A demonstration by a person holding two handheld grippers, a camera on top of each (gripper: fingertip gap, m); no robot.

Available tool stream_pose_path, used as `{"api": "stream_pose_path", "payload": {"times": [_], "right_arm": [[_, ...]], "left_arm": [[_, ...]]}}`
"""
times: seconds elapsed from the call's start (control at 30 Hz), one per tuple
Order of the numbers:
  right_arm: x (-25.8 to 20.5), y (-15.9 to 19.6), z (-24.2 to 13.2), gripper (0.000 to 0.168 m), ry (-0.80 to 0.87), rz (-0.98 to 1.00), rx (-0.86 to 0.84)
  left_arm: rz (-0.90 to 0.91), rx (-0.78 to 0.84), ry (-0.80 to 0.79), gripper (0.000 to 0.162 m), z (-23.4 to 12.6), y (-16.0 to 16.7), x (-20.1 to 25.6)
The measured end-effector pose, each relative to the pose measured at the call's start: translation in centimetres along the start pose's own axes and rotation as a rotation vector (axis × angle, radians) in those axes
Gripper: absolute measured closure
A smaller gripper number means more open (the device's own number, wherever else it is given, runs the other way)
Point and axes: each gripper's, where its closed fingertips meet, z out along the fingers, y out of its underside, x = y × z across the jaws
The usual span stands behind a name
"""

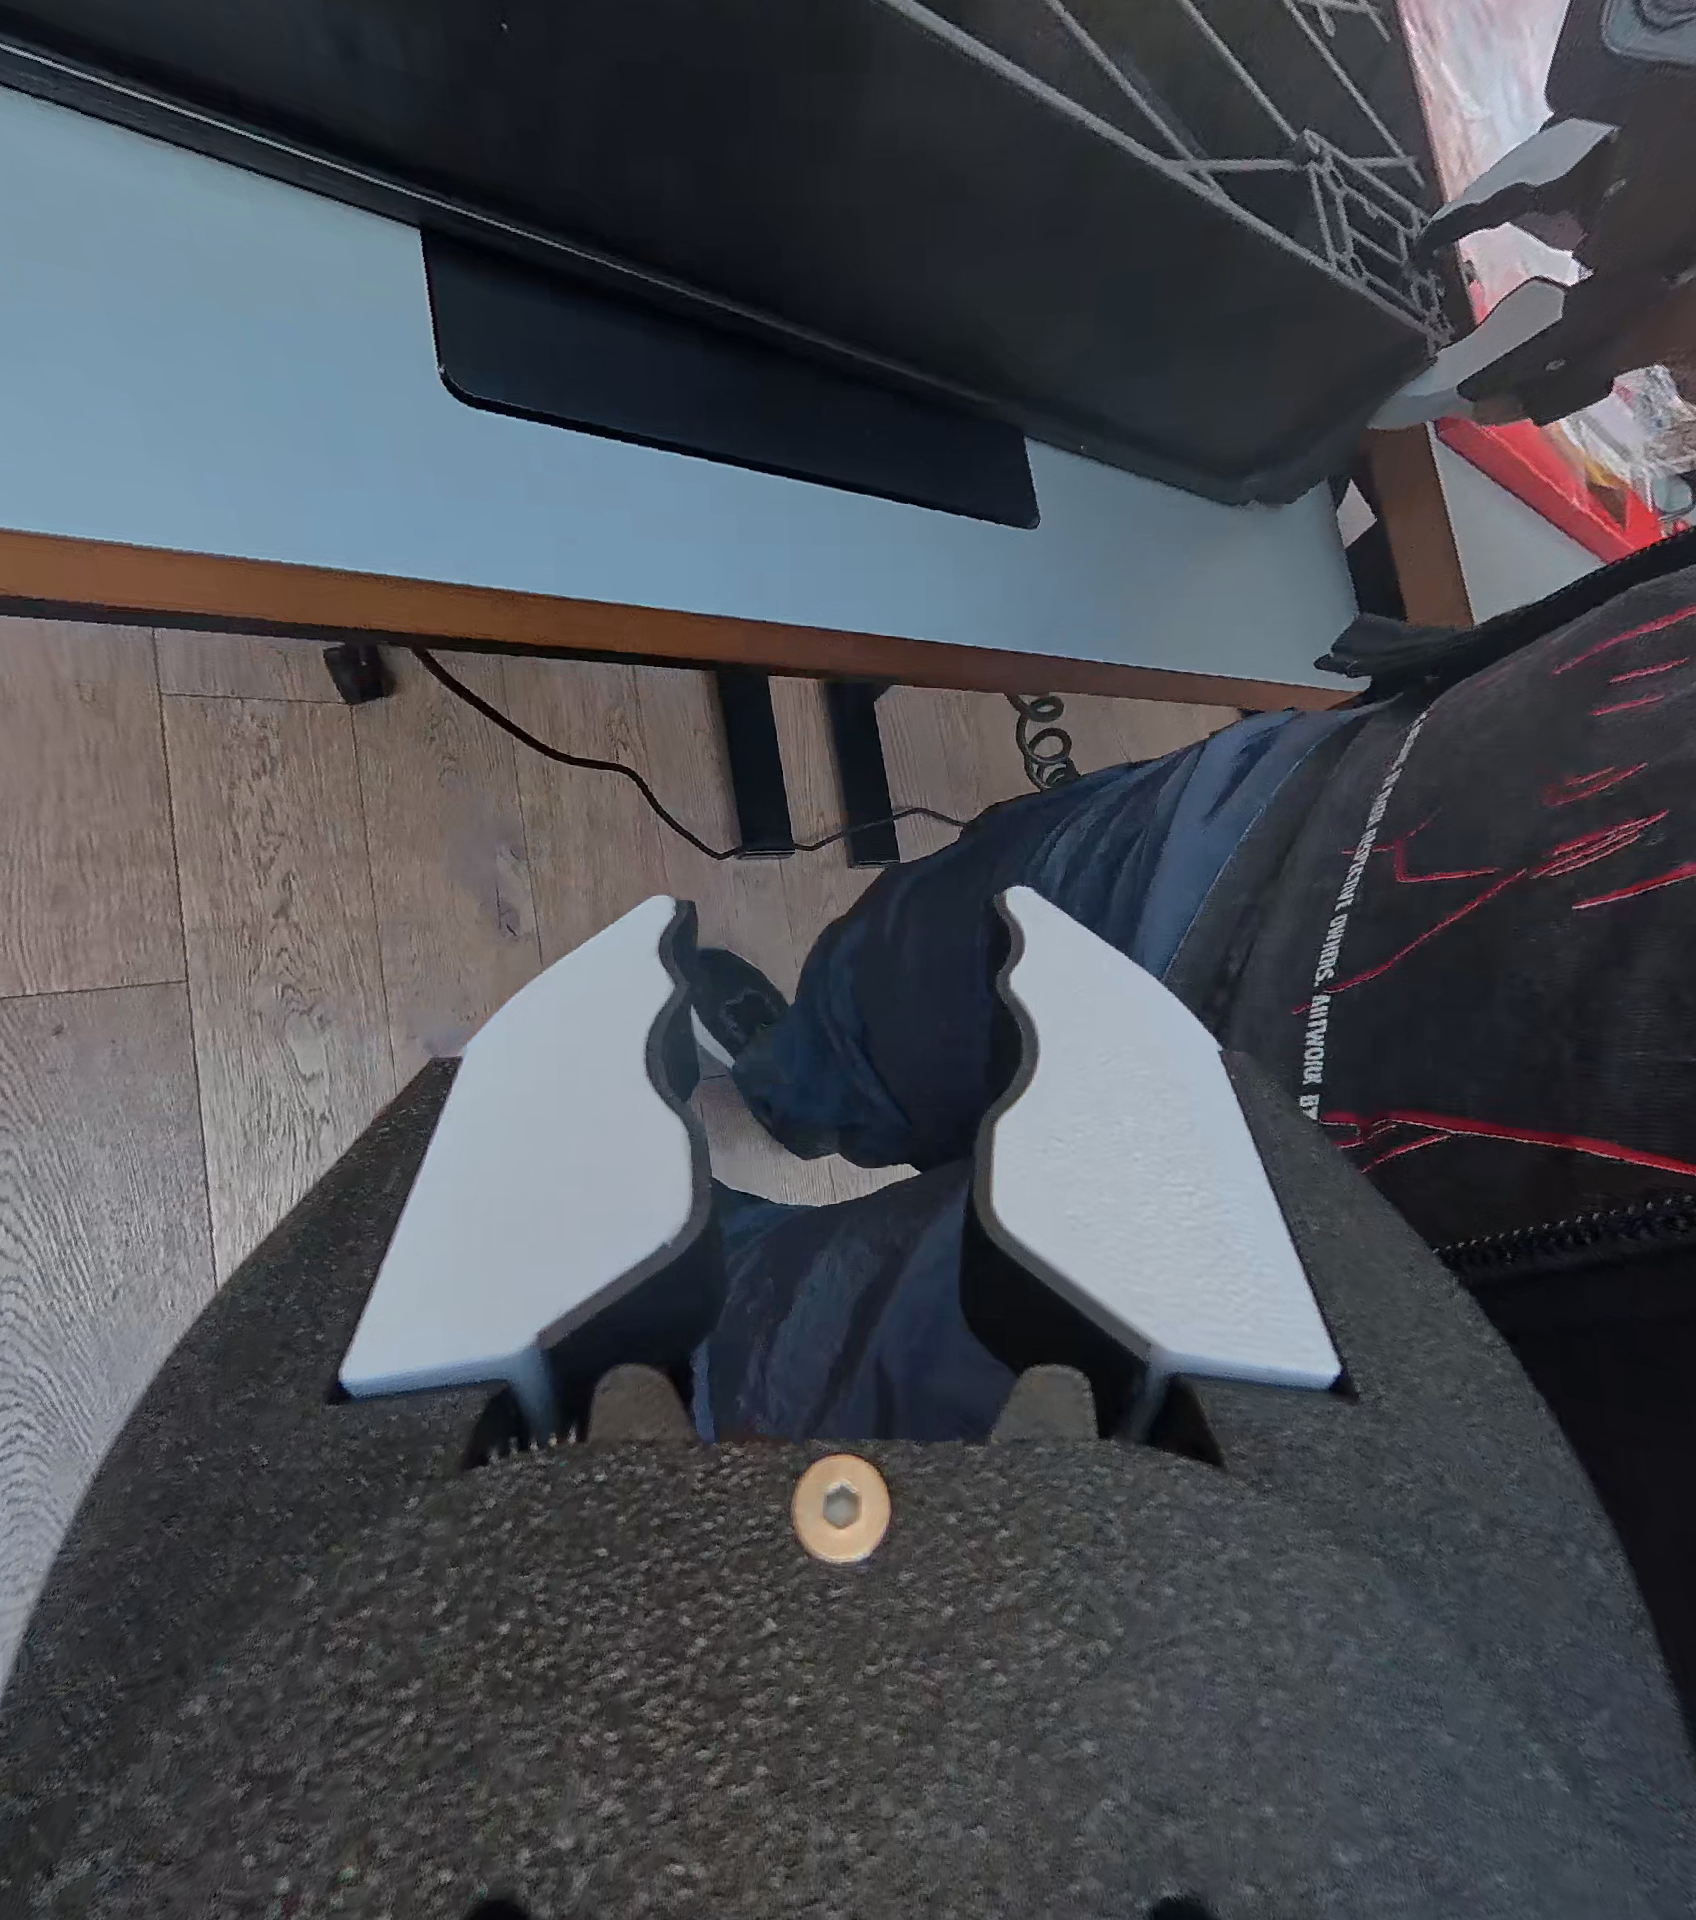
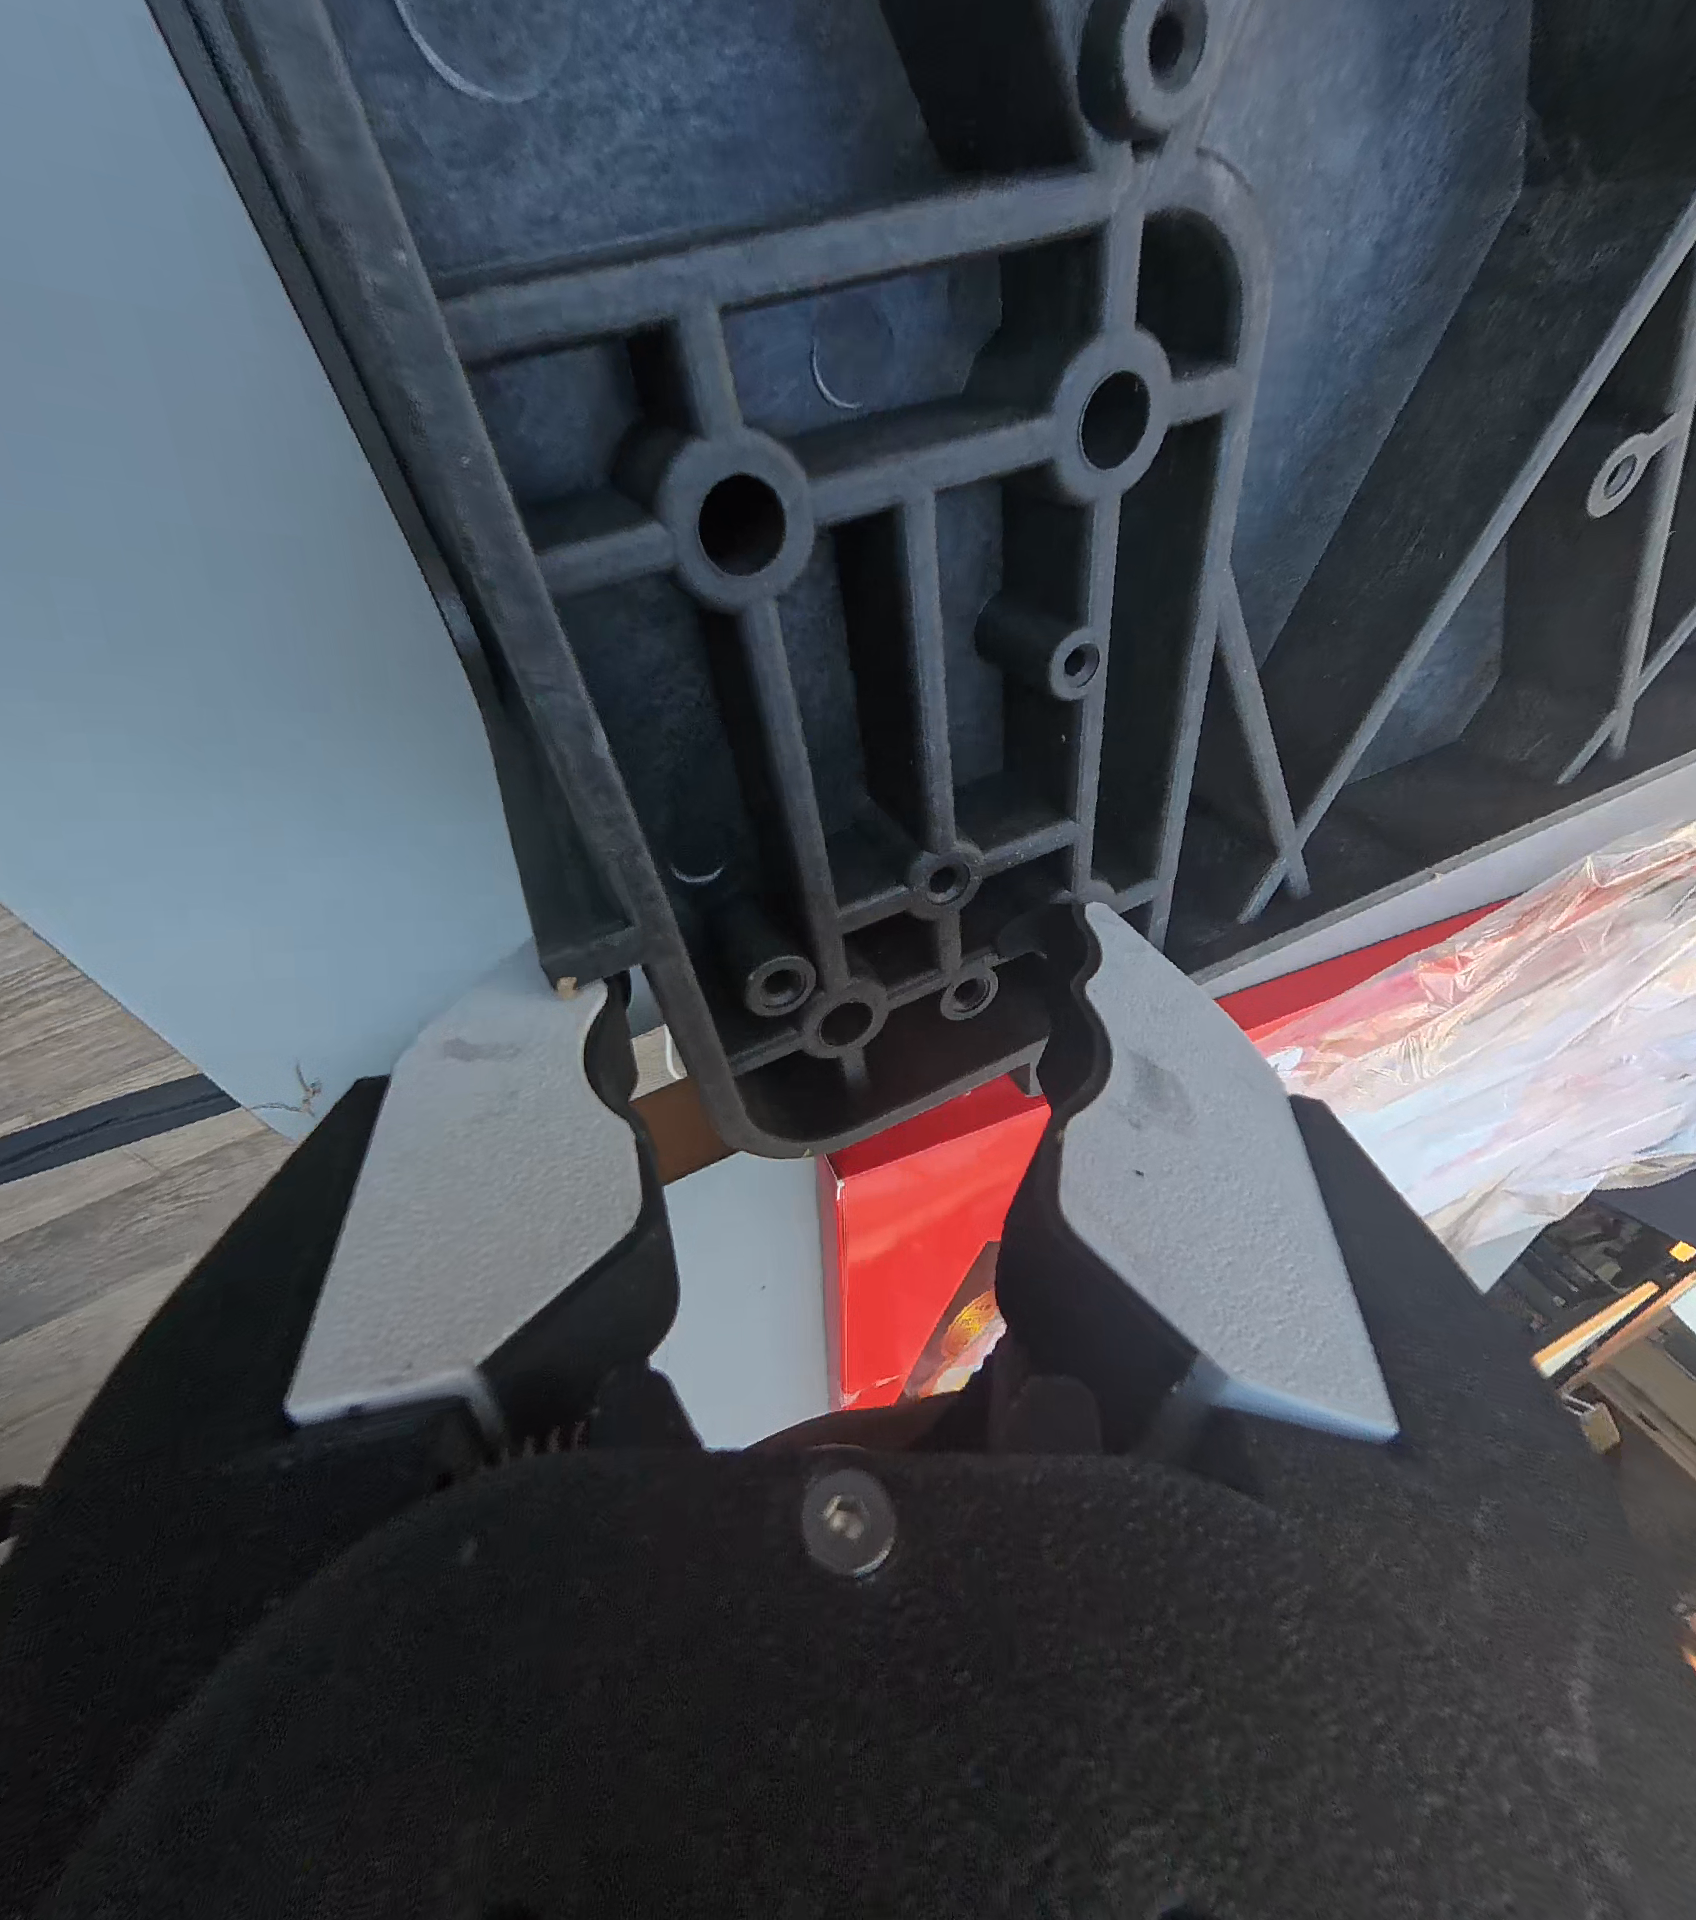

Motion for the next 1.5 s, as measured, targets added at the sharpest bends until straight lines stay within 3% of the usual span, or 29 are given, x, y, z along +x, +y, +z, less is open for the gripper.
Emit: {"api": "stream_pose_path", "payload": {"times": [0.17, 0.37, 0.5, 0.67, 1.03, 1.17, 1.23, 1.4, 1.5], "right_arm": [[0.9, -0.3, 0.4, 0.09, -0.014, -0.018, 0.046], [1.4, -0.5, 0.6, 0.09, -0.015, -0.01, 0.107], [1.4, -0.5, 0.7, 0.09, 0.004, -0.009, 0.147], [1.4, -0.6, 0.7, 0.09, -0.005, -0.021, 0.166], [1.4, -0.5, 0.7, 0.09, -0.021, -0.011, 0.211], [1.1, -0.1, -1.2, 0.108, -0.012, 0.066, 0.241], [0.1, -0.1, -3.0, 0.107, -0.013, 0.101, 0.283], [-7.1, -3.5, -7.7, 0.119, -0.111, 0.035, 0.466], [-13.7, -6.7, -10.4, 0.142, -0.225, -0.012, 0.566]], "left_arm": [[-0.078, 0.074, -0.067, 0.109, 0.8, 1.0, 1.4], [-0.213, 0.154, -0.043, 0.109, 6.4, 0.8, 6.8], [-0.144, 0.146, -0.007, 0.108, 10.0, -0.1, 12.0], [-0.107, 0.204, -0.05, 0.108, 10.8, -0.6, 14.1], [-0.109, 0.449, -0.227, 0.108, 5.0, -0.6, 11.7], [-0.114, 0.525, -0.27, 0.106, 1.0, 0.1, 11.6], [-0.118, 0.553, -0.298, 0.105, -1.1, 0.9, 11.5], [-0.238, 0.519, -0.306, 0.109, -3.7, 6.8, 10.5], [-0.323, 0.443, -0.31, 0.126, -4.1, 12.0, 9.3]]}}
